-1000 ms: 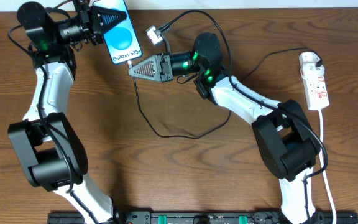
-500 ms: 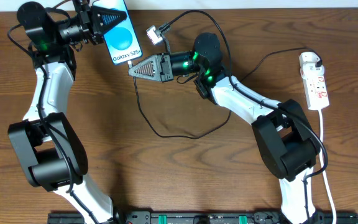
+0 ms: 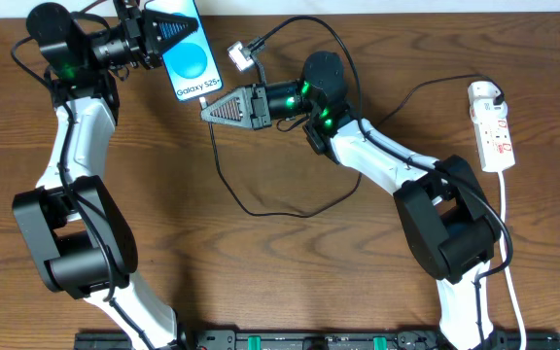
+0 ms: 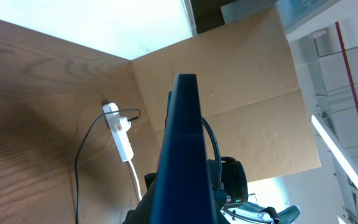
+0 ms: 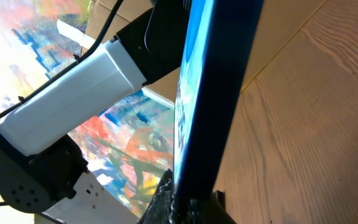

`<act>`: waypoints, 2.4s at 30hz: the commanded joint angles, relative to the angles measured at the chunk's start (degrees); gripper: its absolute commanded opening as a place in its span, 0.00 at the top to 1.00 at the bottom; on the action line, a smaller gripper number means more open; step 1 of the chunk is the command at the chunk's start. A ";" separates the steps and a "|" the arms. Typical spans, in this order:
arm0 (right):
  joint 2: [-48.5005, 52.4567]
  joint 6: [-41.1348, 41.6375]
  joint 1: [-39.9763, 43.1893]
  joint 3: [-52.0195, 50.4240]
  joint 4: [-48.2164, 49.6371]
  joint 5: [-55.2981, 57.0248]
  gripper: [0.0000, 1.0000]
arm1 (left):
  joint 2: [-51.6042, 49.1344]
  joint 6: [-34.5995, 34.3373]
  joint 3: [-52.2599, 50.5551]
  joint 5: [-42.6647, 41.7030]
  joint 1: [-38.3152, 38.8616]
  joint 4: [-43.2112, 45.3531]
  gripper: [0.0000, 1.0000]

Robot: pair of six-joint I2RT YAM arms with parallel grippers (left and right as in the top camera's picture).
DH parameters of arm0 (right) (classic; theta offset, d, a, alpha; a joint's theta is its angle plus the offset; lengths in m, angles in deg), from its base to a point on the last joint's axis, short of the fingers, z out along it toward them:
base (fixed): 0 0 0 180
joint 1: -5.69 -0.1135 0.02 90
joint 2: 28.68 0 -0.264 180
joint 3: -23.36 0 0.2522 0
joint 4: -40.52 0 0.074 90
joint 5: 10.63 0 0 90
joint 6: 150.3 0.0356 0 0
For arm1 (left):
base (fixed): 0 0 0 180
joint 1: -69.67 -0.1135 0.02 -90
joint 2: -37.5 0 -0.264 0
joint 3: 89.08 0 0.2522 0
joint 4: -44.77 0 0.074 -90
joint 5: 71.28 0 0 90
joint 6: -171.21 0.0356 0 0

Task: Plug charger to phone and switch on socket

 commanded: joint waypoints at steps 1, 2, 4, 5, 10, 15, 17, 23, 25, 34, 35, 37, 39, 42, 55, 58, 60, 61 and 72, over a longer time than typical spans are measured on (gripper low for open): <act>-0.31 -1.03 -0.48 0.42 0.09 -0.20 0.99 | 1.68 1.20 0.76 -1.16 -0.20 0.55 0.93; -0.31 -1.03 -0.48 0.42 0.09 -0.11 0.99 | 1.68 1.20 0.76 -1.14 -0.20 0.55 0.93; -0.31 -1.03 -0.48 0.42 0.09 0.11 0.99 | 1.68 1.20 0.76 -1.16 -0.20 0.55 0.92; -0.31 -1.03 -0.48 0.42 0.09 0.15 0.99 | 1.68 1.20 0.76 -1.16 -0.17 0.55 0.93; -0.31 -1.05 -0.42 0.42 0.09 0.74 0.99 | 1.68 1.22 0.76 -1.16 -0.20 0.55 0.92; -0.31 -1.03 -0.37 0.42 0.09 1.66 0.99 | 1.68 1.22 0.76 -1.16 -0.17 0.55 0.93; -0.31 -1.01 -0.37 0.42 0.09 1.99 0.99 | 1.68 1.20 0.76 -1.16 -0.17 0.55 0.93; -0.31 -0.98 -0.37 0.42 0.07 2.78 0.99 | 1.68 1.25 0.76 -1.16 -0.17 0.57 0.93; -0.31 -0.96 -0.37 0.42 0.07 3.15 0.99 | 1.68 1.25 0.76 -1.16 -0.17 0.55 0.93; -0.31 -0.94 -0.37 0.42 -2.95 5.07 0.99 | 1.68 1.27 0.76 -1.16 -0.17 0.57 0.93; -0.31 -0.94 -0.37 0.42 -3.13 5.11 0.99 | 1.68 1.42 0.76 -1.16 -0.17 0.55 0.93; -0.31 -0.50 -0.37 0.42 -3.10 5.35 0.99 | 1.68 1.44 0.76 -1.16 -0.17 0.57 0.93; -0.31 -0.02 -0.37 0.42 -3.10 5.77 0.99 | 1.68 1.46 0.76 -1.16 -0.20 0.57 0.93; -0.31 0.02 -0.37 0.42 -3.08 6.14 0.99 | 1.68 1.92 0.76 -1.16 -0.20 0.57 0.93; -0.31 0.11 -0.37 0.42 -3.08 5.20 0.99 | 1.68 2.10 0.76 -1.18 -0.17 0.57 0.92; -0.31 0.09 -0.39 0.42 -3.08 4.79 0.99 | 1.68 2.10 0.76 -1.18 -0.17 0.57 0.93; -0.31 0.11 -0.42 0.42 -3.08 4.50 0.99 | 1.68 2.08 0.76 -1.20 -0.17 0.57 0.93; -0.31 0.09 -0.44 0.42 -3.08 4.39 0.99 | 1.68 2.08 0.76 -1.20 -0.20 0.57 0.93; -0.31 0.04 -0.66 0.42 -3.06 3.54 0.99 | 1.68 2.03 0.76 -1.22 -0.17 0.55 0.93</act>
